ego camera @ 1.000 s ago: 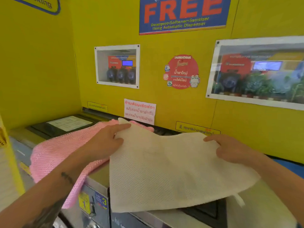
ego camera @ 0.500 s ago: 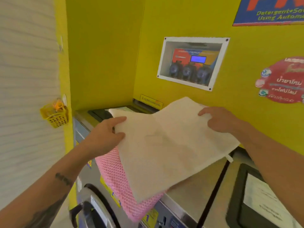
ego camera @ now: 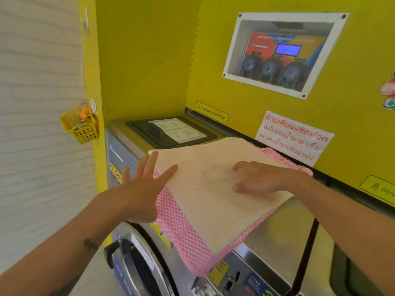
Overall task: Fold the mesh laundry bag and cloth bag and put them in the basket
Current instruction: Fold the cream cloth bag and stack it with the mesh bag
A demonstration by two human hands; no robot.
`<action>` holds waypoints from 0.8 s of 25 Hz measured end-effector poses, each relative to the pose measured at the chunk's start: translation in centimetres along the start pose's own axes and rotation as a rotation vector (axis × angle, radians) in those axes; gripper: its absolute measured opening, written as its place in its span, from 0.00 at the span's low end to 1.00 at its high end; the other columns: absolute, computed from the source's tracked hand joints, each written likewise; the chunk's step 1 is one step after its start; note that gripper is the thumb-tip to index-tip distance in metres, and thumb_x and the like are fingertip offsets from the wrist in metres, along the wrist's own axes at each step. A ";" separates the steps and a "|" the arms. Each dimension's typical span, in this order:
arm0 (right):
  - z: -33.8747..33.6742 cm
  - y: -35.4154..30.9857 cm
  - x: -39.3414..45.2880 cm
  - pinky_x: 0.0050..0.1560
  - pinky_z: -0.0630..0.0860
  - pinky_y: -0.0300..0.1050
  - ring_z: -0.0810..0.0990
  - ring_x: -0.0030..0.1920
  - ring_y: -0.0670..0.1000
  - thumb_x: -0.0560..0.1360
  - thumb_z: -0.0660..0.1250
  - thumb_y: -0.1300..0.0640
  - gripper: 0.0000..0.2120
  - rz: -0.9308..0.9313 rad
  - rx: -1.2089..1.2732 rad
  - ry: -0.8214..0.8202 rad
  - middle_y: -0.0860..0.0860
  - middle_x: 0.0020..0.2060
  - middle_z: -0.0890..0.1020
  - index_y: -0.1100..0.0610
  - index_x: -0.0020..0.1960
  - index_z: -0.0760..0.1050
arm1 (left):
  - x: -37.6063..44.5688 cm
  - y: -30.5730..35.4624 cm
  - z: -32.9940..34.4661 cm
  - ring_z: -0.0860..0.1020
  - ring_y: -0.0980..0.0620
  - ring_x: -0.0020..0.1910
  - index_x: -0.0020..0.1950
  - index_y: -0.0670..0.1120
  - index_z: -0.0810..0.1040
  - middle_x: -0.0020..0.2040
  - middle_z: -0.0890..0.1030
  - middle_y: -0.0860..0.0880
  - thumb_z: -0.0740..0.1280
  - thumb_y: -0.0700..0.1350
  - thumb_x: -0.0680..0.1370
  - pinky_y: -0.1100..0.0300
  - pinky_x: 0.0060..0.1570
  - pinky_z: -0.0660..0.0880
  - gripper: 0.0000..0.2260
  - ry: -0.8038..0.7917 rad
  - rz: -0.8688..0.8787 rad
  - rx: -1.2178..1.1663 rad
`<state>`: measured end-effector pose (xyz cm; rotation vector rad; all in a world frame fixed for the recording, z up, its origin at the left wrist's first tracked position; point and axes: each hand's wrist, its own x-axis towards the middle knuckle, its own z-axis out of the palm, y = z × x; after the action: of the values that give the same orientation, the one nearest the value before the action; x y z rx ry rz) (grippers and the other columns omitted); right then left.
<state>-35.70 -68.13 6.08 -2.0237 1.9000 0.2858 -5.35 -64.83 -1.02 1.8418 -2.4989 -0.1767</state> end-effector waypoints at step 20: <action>12.0 -6.6 -11.3 0.69 0.50 0.76 0.46 0.76 0.71 0.67 0.73 0.41 0.60 -0.195 -0.341 0.254 0.64 0.77 0.46 0.57 0.78 0.32 | -3.6 7.2 3.7 0.43 0.41 0.79 0.78 0.54 0.34 0.80 0.43 0.43 0.71 0.45 0.72 0.31 0.72 0.45 0.50 0.285 -0.084 0.266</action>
<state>-28.92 -52.79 0.04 -2.5600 1.8786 0.3339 -11.47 -59.05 -3.71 1.9017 -2.3411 0.4071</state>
